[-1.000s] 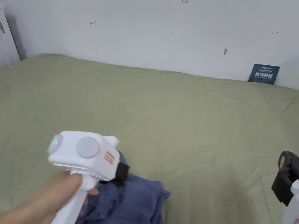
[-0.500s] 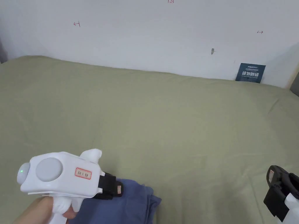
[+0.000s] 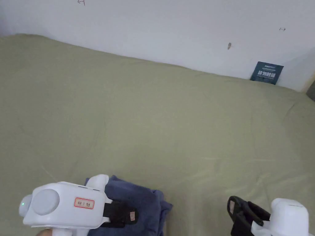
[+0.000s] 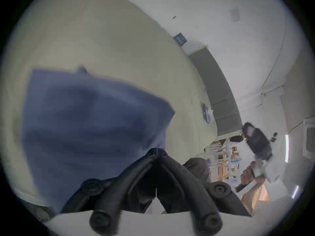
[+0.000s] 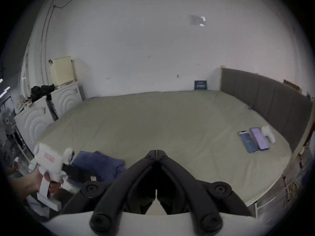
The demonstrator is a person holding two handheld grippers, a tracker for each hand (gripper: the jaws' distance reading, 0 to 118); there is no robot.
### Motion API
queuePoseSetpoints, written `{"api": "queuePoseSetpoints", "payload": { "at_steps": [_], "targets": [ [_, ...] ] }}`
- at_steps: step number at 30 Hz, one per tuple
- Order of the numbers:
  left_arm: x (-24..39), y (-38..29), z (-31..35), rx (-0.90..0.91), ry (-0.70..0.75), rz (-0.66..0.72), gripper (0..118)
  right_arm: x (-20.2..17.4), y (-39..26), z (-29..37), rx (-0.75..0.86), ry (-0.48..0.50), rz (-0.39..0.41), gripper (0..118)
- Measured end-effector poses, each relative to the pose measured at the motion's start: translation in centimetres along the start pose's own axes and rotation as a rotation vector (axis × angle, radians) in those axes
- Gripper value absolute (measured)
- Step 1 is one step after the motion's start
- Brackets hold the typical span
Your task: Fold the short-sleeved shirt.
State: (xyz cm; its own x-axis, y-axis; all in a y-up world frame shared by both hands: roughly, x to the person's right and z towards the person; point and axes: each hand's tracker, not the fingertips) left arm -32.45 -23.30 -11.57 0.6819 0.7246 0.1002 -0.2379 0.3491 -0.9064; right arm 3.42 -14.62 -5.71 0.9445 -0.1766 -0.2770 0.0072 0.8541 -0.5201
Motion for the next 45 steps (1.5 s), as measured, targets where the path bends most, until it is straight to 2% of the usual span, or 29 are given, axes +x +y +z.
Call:
{"api": "queuePoseSetpoints", "payload": {
  "at_steps": [1,3,5,7,9,12,13,14,15,16,17,19,23,24,25,26,27,28,29,33,37,40,43,44,45],
  "targets": [
    [-0.5,0.3,2.1,0.022,0.004,-0.012,0,-0.9,-0.2,-1.3,-0.032,0.073,0.001,0],
    [-1.1,1.0,5.0,0.062,0.023,-0.014,0,-2.4,-0.6,-4.7,-0.155,0.258,-0.073,0],
    [-1.9,1.6,7.6,0.095,0.074,-0.007,0,-3.3,-1.7,-8.8,-0.267,0.466,-0.196,0],
    [-3.6,2.1,8.9,0.108,0.149,0.007,0,-3.8,-3.2,-13.3,-0.409,0.618,-0.344,0],
    [-6.3,2.7,8.9,0.072,0.193,0.040,0,-3.7,-4.9,-16.7,-0.466,0.650,-0.415,0],
    [-9.0,3.1,8.5,0.034,0.168,0.060,0,-1.8,-7.2,-21.0,-0.559,0.672,-0.465,0],
    [-9.3,3.4,8.6,0.010,0.134,0.063,8,-0.5,-8.2,-22.4,-0.594,0.655,-0.493,0],
    [-9.8,3.6,8.3,-0.012,0.065,0.056,27,0.7,-9.1,-23.2,-0.619,0.683,-0.549,0],
    [-10.1,3.7,8.0,-0.046,0.000,0.053,75,1.9,-9.9,-23.8,-0.621,0.752,-0.644,0],
    [-10.7,4.0,7.4,-0.082,-0.062,0.077,106,2.9,-10.4,-24.2,-0.617,0.829,-0.763,0],
    [-11.0,4.1,6.8,-0.104,-0.071,0.111,118,3.3,-10.7,-24.3,-0.619,0.839,-0.810,0],
    [-11.4,4.4,5.3,-0.083,-0.079,0.120,117,3.4,-10.9,-24.2,-0.604,0.837,-0.795,0],
    [-12.6,5.0,2.8,-0.042,-0.252,0.227,115,2.1,-9.9,-22.9,-0.597,0.822,-0.777,0],
    [-12.5,5.2,2.3,-0.039,-0.262,0.239,104,1.7,-9.4,-22.4,-0.590,0.806,-0.768,0],
    [-13.1,4.9,1.5,-0.027,-0.154,0.206,73,1.7,-9.1,-22.3,-0.582,0.767,-0.710,0],
    [-12.9,5.0,1.2,-0.025,-0.064,0.138,22,1.5,-8.4,-21.9,-0.570,0.741,-0.634,0],
    [-13.1,5.2,1.1,-0.035,-0.066,0.152,23,1.1,-7.8,-21.4,-0.560,0.725,-0.580,0],
    [-13.6,5.7,1.9,-0.060,-0.147,0.222,23,0.5,-7.0,-20.7,-0.565,0.692,-0.509,0],
    [-12.8,5.4,2.4,-0.050,-0.143,0.205,23,0.1,-6.3,-20.1,-0.550,0.679,-0.464,0],
    [-12.6,7.8,9.2,0.021,-0.045,0.147,23,-0.9,-3.4,-17.6,-0.472,0.721,-0.392,0],
    [-16.4,11.3,18.9,0.101,0.156,0.137,23,-0.8,-1.2,-16.0,-0.379,0.713,-0.382,0],
    [-20.8,14.1,25.1,0.111,0.235,0.165,23,-0.1,0.0,-15.6,-0.324,0.685,-0.377,0],
    [-21.9,15.9,27.5,0.113,0.329,0.220,23,0.7,0.6,-15.8,-0.295,0.663,-0.391,0],
    [-19.9,14.3,25.5,0.121,0.339,0.214,23,1.1,0.7,-15.9,-0.291,0.658,-0.396,0],
    [-21.7,15.7,25.9,0.113,0.326,0.210,28,1.3,0.8,-16.0,-0.289,0.647,-0.399,0]
  ]
}}
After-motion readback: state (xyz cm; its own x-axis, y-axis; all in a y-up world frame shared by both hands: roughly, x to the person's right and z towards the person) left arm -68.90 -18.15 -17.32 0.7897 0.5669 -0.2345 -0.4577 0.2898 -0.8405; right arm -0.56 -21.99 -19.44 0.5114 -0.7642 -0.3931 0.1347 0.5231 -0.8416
